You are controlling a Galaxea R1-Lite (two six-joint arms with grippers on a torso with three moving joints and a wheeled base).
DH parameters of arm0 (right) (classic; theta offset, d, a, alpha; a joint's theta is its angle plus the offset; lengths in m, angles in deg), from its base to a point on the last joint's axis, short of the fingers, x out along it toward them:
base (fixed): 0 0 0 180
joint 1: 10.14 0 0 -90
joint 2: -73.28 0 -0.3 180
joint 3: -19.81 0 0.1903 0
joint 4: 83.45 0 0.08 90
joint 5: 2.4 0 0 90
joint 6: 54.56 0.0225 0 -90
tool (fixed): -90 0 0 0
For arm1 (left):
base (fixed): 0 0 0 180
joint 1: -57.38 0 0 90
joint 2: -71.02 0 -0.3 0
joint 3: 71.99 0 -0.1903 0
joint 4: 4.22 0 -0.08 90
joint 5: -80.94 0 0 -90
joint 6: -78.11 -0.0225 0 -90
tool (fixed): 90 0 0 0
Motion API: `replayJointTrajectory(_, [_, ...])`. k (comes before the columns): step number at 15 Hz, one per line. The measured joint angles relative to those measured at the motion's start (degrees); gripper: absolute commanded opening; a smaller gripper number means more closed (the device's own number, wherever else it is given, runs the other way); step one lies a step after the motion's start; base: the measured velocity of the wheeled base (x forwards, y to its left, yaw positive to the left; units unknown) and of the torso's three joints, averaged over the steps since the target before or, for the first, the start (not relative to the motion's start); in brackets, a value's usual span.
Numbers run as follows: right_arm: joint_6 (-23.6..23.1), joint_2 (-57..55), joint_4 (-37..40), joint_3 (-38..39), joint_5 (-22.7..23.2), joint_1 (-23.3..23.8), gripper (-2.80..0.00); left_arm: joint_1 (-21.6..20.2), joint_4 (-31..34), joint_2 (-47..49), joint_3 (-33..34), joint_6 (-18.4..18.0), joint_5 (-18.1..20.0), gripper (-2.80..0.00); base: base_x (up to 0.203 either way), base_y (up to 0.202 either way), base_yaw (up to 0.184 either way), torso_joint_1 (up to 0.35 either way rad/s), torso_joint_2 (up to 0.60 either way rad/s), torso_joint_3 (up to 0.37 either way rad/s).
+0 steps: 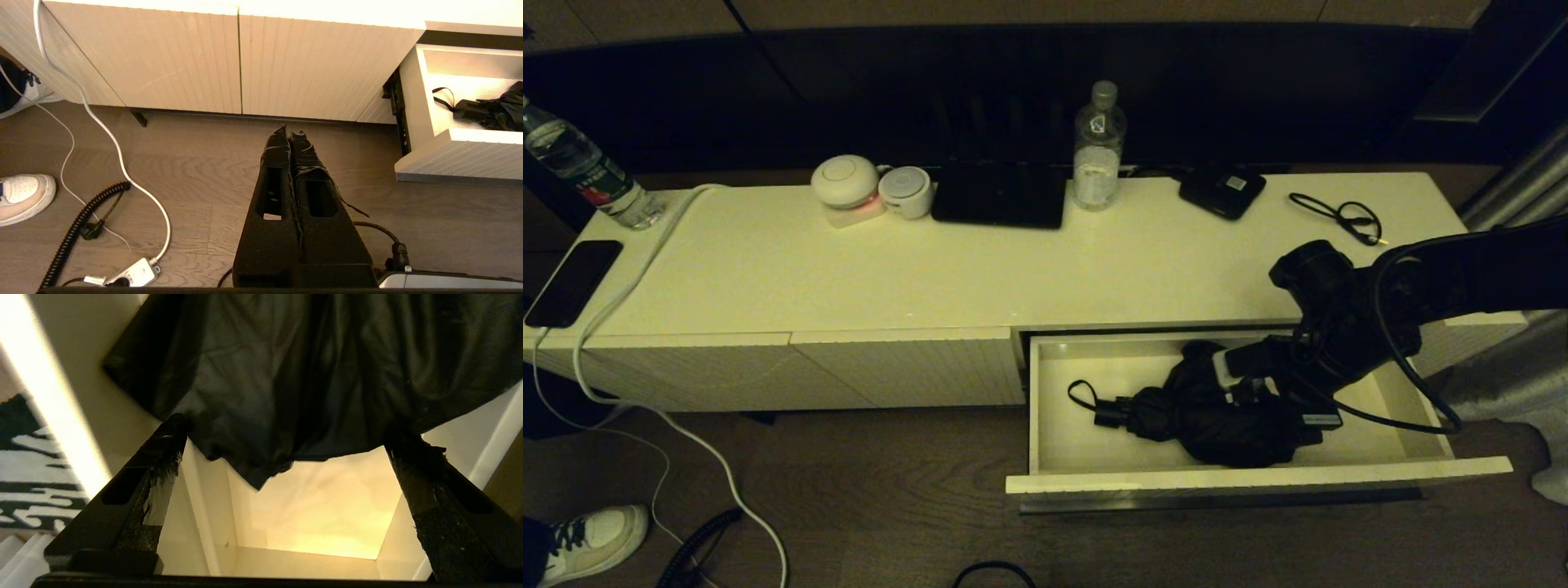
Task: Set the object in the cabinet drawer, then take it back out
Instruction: Take the umbrella out of the drawer and put it on the table
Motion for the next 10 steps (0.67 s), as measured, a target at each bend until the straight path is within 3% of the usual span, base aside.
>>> replayJointTrajectory(10, [0.3, -5.3, -6.5, -0.3, 0.3, 0.0, 0.0, 0.0, 0.0, 0.0, 0.0, 0.0, 0.0, -2.8, 0.0, 0.0, 0.0, 0.0, 0.0, 0.0])
